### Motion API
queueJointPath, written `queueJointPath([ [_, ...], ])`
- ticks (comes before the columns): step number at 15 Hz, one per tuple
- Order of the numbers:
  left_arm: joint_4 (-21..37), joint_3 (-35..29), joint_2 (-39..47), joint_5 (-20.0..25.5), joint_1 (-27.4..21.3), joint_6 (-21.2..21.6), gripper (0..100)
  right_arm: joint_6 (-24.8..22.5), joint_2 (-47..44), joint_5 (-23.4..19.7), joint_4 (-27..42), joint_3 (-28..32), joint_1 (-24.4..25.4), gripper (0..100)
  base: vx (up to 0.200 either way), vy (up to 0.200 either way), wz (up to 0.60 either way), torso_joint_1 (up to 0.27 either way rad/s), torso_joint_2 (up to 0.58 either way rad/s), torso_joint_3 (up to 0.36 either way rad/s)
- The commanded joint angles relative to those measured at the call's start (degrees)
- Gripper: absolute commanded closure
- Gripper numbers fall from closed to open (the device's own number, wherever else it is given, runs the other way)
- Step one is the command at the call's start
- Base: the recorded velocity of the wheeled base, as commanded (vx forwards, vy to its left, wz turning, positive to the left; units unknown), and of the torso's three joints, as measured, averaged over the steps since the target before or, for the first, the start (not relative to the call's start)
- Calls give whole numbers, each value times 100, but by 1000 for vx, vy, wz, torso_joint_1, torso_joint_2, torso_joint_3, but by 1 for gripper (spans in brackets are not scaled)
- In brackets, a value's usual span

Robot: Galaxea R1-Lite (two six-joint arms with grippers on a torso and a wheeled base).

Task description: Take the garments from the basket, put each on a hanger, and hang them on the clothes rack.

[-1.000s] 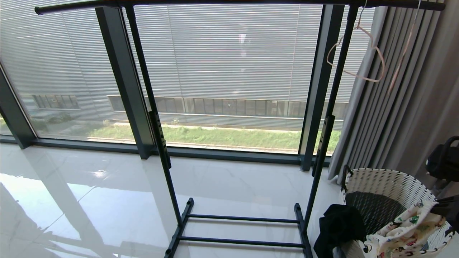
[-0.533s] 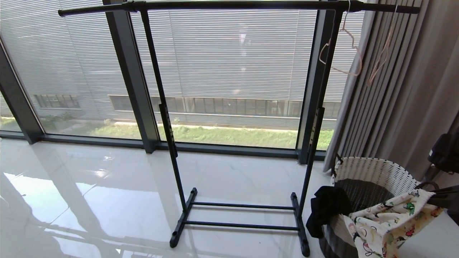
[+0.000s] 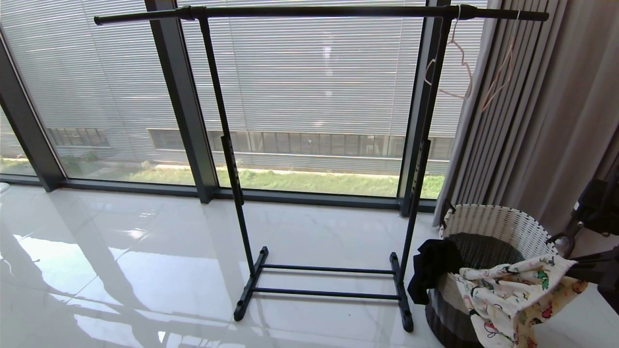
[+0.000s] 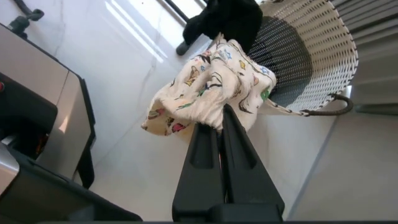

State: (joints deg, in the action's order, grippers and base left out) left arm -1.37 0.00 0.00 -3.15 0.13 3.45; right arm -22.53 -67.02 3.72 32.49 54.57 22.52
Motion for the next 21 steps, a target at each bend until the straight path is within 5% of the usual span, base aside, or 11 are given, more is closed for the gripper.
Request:
queueJointPath([
  [1, 5, 0, 0, -19, -5, -169, 0, 293, -39, -3, 3, 98, 288, 100, 0, 0, 0, 0, 0, 0],
  [2, -4, 0, 62, 7, -13, -530, 0, 600, -74, -3, 3, 195, 464, 100, 0, 0, 0, 0, 0, 0],
  [4, -48, -105, 167, 323, -49, -407, 0, 952, -179, -11, -6, 450, 833, 100, 0, 0, 0, 0, 0, 0],
  [7, -628, -2145, 2549, 543, -462, -1857, 0, 1277, -373, -205, -6, 889, 1159, 100, 0, 0, 0, 0, 0, 0],
  [10, -1041, -3243, 4553, 587, -708, -2006, 0, 1295, -478, -425, -14, 1179, 1238, 100, 0, 0, 0, 0, 0, 0],
  [16, -1964, -3604, 7400, 578, -4004, -1936, 0, 1312, -821, -592, -586, 1197, 1264, 100, 0, 0, 0, 0, 0, 0],
  [19, -2184, -3709, 8710, 578, -4812, -1936, 0, 1453, -1014, -609, -823, 1188, 1273, 100, 0, 0, 0, 0, 0, 0],
  [21, -2948, -3902, 9642, 578, -5014, -1945, 0, 1515, -1050, -609, -946, 1188, 1273, 100, 0, 0, 0, 0, 0, 0],
])
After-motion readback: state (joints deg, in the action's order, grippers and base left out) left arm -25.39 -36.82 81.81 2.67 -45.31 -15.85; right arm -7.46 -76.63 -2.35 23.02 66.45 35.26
